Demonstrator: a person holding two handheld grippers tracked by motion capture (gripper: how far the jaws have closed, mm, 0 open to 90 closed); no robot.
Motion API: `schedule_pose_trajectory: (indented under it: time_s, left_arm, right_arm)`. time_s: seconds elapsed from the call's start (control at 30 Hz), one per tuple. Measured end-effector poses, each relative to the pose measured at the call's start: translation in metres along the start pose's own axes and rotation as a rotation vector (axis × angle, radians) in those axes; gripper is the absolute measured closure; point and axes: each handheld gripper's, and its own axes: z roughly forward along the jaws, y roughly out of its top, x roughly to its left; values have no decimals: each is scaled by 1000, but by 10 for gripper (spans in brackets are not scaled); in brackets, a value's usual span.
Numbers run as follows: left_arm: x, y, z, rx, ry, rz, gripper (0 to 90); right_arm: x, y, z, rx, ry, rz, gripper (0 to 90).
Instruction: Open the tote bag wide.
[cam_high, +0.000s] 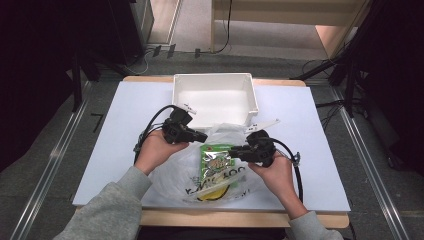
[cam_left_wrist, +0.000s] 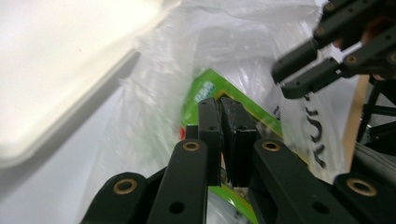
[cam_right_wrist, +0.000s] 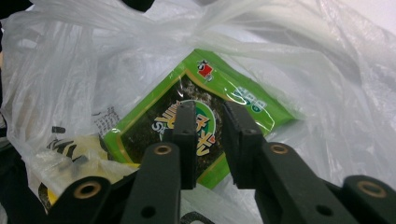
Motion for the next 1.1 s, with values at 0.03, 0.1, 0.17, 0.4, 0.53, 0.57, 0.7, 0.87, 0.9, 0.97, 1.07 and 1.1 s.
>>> schedule_pose_trajectory:
  time_s: [0.03,0.1,0.17,0.4,0.53,0.57,0.7,0.87,0.9,0.97,1.07,1.1]
  left_arm:
    - [2,2,2,2,2,3,880]
    - [7,5,7,5,3,-2,886]
    - [12,6,14,16,-2,-14,889]
    - [20,-1,41,56,-5,-24,894]
    - [19,-5,52,75,-2,-20,897]
    - [20,-6,55,76,1,-24,897]
    - [27,-9,63,79,7,-45,900]
    - [34,-11,70,73,28,-49,900]
    - [34,-11,71,72,35,-52,900]
    - [37,-11,72,68,39,-52,900]
    - [42,-12,72,58,35,-66,900]
    - [43,-13,72,57,38,-70,900]
  right_arm:
    - [0,0,0,0,0,0,796]
    - [0,-1,0,9,2,3,830]
    - [-2,-3,2,17,-2,0,857]
    - [-6,-7,6,42,-5,-3,900]
    - [-7,-7,12,58,-8,-7,900]
    - [-8,-7,13,63,-9,-9,900]
    - [-10,-8,21,72,-13,-5,900]
    - [-11,-9,26,91,-8,4,900]
    - [-11,-10,27,91,-7,0,900]
    - [-10,-11,28,96,-3,9,900]
    - [-7,-16,27,98,8,6,900]
    - [-7,-16,27,98,8,6,900]
